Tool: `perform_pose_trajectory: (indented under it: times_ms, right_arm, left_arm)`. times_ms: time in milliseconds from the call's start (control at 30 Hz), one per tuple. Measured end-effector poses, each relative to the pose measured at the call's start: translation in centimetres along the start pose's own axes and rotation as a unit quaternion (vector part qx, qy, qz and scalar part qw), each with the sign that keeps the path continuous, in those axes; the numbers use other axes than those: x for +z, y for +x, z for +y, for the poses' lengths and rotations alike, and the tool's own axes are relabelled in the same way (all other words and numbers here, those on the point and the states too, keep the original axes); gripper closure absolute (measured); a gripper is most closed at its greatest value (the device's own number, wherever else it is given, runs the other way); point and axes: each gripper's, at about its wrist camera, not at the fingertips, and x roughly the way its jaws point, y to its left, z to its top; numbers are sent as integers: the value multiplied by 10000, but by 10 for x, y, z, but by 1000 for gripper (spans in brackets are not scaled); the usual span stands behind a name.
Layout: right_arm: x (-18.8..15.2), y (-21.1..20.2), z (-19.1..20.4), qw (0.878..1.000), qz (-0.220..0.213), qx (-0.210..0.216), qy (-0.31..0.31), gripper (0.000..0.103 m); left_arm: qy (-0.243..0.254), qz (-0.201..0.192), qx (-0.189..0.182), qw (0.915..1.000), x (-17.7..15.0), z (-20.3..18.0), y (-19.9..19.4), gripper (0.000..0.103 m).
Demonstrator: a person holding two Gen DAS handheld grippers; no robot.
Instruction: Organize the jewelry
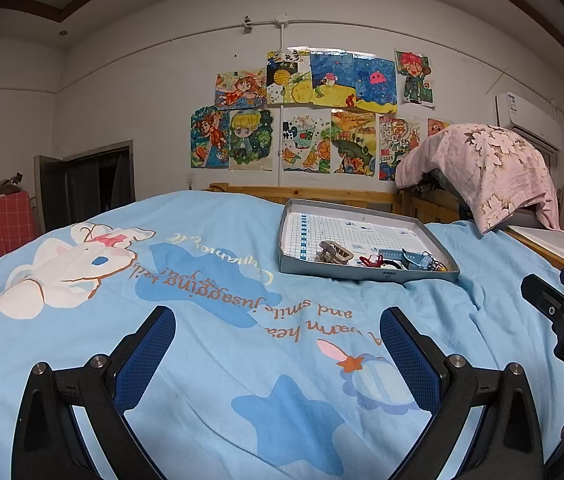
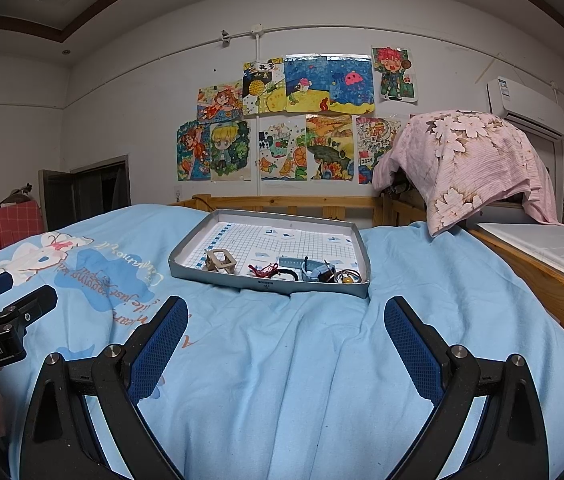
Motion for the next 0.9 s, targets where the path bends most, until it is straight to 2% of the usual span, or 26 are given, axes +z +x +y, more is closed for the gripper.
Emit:
perform_pose_trajectory:
  times_ms: [900]
  right_arm:
    - [-2, 0, 4, 10000, -2, 22, -19, 6]
  left_arm:
    - [3, 21, -4, 10000, 1, -1, 0, 0]
